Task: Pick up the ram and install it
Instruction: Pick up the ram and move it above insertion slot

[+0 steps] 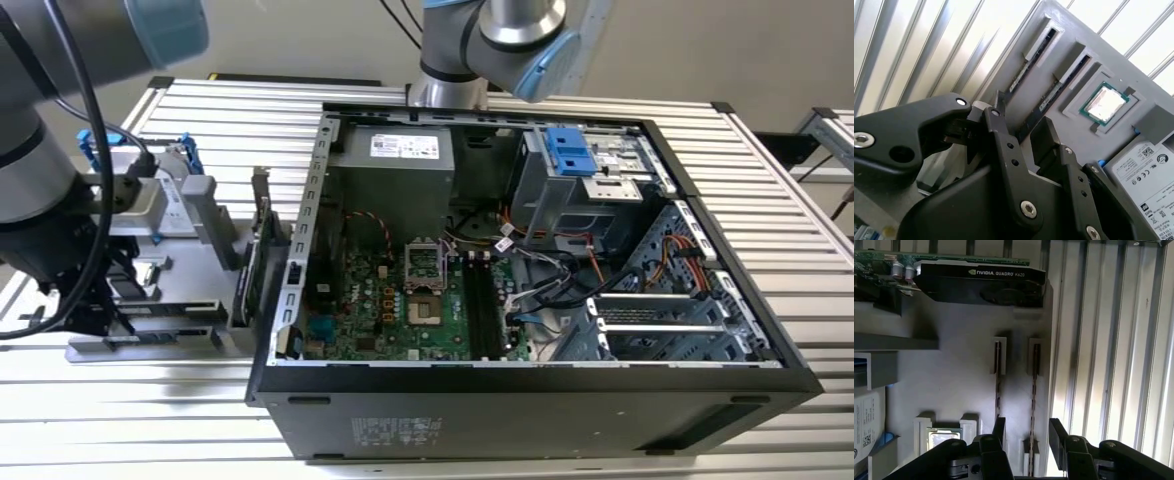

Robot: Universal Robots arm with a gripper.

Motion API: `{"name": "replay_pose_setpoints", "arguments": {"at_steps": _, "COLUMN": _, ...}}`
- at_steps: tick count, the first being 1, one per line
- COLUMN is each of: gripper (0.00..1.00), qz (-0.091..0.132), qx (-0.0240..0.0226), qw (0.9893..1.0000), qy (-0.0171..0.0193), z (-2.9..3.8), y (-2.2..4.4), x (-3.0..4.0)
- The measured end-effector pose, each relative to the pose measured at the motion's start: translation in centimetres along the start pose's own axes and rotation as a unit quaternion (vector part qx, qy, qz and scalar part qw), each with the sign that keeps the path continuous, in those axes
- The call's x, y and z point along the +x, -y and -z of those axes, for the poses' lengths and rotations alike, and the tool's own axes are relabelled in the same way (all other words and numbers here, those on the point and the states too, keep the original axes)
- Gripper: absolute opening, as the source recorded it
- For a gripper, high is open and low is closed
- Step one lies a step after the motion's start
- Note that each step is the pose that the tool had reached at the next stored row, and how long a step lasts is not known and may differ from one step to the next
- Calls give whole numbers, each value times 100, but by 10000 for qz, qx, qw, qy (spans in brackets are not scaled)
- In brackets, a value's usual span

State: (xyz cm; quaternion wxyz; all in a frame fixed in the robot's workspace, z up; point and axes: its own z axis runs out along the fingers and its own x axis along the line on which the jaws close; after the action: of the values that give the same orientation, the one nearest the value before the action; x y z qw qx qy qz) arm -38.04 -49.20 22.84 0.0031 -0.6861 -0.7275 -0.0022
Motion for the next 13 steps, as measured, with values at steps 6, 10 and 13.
{"name": "replay_pose_setpoints", "arguments": {"at_steps": 6, "gripper": 100, "qz": 0, "qx": 1, "qw": 10000, "qy": 0, "z": -46, "y": 0, "x": 0}}
{"name": "replay_pose_setpoints", "arguments": {"at_steps": 10, "gripper": 100, "qz": 0, "qx": 0, "qw": 10000, "qy": 0, "z": -81, "y": 0, "x": -1}}
{"name": "replay_pose_setpoints", "arguments": {"at_steps": 13, "gripper": 100, "qz": 0, "qx": 2, "qw": 10000, "qy": 2, "z": -105, "y": 1, "x": -5}}
